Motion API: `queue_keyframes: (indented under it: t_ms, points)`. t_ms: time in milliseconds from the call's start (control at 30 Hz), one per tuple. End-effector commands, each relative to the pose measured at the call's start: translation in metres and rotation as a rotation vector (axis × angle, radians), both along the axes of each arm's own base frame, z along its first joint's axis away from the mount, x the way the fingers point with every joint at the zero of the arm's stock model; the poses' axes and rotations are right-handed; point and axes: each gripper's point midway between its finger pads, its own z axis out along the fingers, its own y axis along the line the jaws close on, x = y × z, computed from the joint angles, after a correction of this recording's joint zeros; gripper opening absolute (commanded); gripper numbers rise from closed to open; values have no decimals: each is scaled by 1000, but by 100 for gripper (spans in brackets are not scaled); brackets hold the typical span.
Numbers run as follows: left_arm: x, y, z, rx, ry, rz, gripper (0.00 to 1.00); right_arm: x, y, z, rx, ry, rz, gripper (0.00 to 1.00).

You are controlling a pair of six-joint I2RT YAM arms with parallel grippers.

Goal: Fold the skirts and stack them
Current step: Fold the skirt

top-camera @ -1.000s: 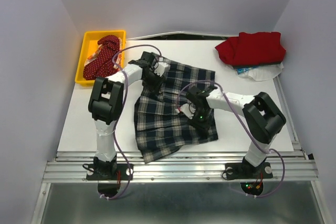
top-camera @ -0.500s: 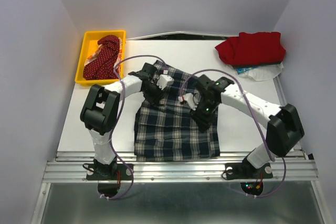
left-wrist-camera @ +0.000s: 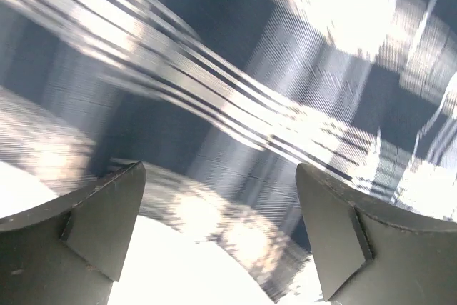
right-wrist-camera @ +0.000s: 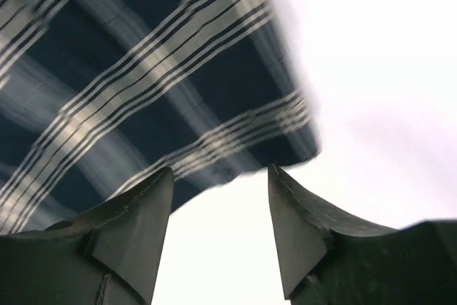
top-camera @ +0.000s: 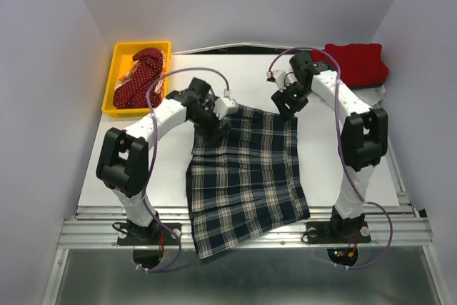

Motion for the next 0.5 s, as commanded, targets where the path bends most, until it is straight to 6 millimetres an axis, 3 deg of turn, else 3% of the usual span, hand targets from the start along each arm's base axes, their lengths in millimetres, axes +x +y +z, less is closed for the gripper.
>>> queue_keyframes:
  t_ms: [0, 33, 67, 100, 167, 300, 467]
  points:
    - [64, -18, 103, -178, -256, -14, 99, 48, -15, -7, 6, -43, 3, 63]
    - [86, -18, 117, -206, -289, -2, 99, 48, -17, -25, 4, 13, 16, 64]
    - [98, -18, 120, -215, -299, 6, 99, 58, -13, -18, 17, -5, 28, 65]
    - [120, -16, 124, -229, -311, 25, 99, 57, -15, -23, 26, 30, 32, 65]
    - [142, -14, 123, -242, -313, 44, 99, 60, -12, -32, 33, 54, 57, 65]
    - [191, -10, 93, -238, -263, 55, 99, 54, -7, -57, 56, 126, 109, 61]
    - [213, -10, 52, -229, -192, 47, 99, 39, -11, -81, 43, 198, 146, 53]
